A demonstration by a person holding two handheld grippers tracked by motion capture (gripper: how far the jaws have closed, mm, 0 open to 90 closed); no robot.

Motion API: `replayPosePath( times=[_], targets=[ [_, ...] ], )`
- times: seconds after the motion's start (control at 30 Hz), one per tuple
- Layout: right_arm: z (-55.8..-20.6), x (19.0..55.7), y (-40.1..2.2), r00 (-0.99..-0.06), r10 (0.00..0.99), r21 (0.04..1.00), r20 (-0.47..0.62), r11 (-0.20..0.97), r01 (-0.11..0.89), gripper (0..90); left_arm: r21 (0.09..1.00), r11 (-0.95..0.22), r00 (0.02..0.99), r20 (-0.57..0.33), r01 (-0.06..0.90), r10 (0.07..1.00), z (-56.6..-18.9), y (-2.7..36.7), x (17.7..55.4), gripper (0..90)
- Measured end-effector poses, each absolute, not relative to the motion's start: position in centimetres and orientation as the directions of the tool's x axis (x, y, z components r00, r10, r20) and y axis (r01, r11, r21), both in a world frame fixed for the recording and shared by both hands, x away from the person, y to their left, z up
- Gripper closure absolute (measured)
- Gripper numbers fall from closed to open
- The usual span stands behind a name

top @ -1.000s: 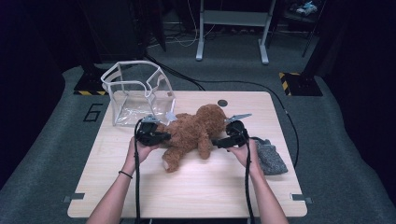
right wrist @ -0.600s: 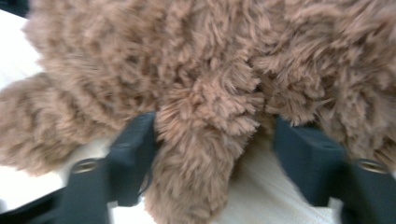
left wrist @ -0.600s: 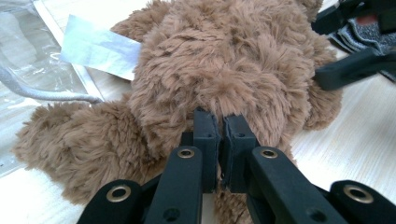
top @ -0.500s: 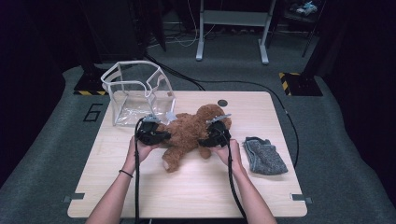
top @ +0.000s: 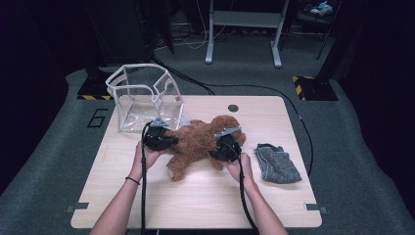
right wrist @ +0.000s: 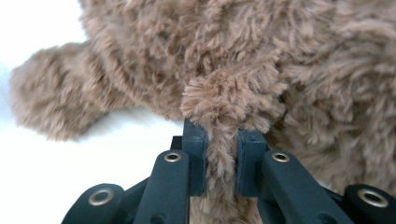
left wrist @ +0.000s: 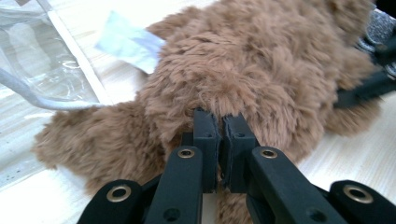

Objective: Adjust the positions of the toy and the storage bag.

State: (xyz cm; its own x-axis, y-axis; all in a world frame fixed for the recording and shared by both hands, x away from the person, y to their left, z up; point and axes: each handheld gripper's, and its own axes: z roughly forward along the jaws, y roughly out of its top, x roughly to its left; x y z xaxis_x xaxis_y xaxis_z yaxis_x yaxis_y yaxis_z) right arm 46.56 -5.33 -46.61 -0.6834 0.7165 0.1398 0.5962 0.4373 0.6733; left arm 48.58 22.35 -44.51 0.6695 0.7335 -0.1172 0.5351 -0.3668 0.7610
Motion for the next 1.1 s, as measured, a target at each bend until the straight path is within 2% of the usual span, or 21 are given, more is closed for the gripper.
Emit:
replayPosePath(
  times=[0.23,0.4,0.5,0.6,0.77,0.87,1.0,1.1],
  targets=[
    [-46.6,44.7,-4.5,-0.707,0.693,0.673,0.142,0.456,0.582,76.9,0.763,-0.358,0.661,-0.119,0.539,0.741,-44.5,22.5,48.9,86.1],
    [-45.9,44.4,-5.6,-0.706,0.693,0.693,0.146,0.438,0.573,53.0,0.767,-0.346,0.655,-0.125,0.54,0.745,-44.6,22.5,49.0,86.0],
    [-44.8,44.0,-7.3,-0.704,0.694,0.713,0.15,0.417,0.563,44.6,0.769,-0.347,0.657,-0.124,0.537,0.743,-44.7,22.6,49.0,86.0],
    [-43.4,43.7,-9.5,-0.674,0.724,0.732,0.146,0.38,0.566,35.5,0.765,-0.357,0.665,-0.123,0.536,0.737,-44.7,22.7,49.1,86.0],
    [-42.5,44.9,-13.0,-0.588,0.799,0.735,0.124,0.324,0.595,14.6,0.764,-0.354,0.662,-0.125,0.539,0.739,-44.7,22.6,49.1,85.8],
    [-43.1,46.3,-14.0,-0.569,0.813,0.717,0.126,0.321,0.618,13.9,0.767,-0.342,0.656,-0.133,0.543,0.743,-44.8,22.5,49.2,85.7],
    [-44.3,47.9,-14.2,-0.56,0.803,0.659,0.207,0.308,0.686,14.6,0.764,-0.348,0.66,-0.134,0.544,0.739,-44.8,22.6,49.2,85.2],
    [-45.1,48.6,-13.9,-0.566,0.789,0.652,0.24,0.301,0.696,14.3,0.761,-0.351,0.66,-0.132,0.545,0.74,-44.7,22.7,49.3,82.2]
  ],
)
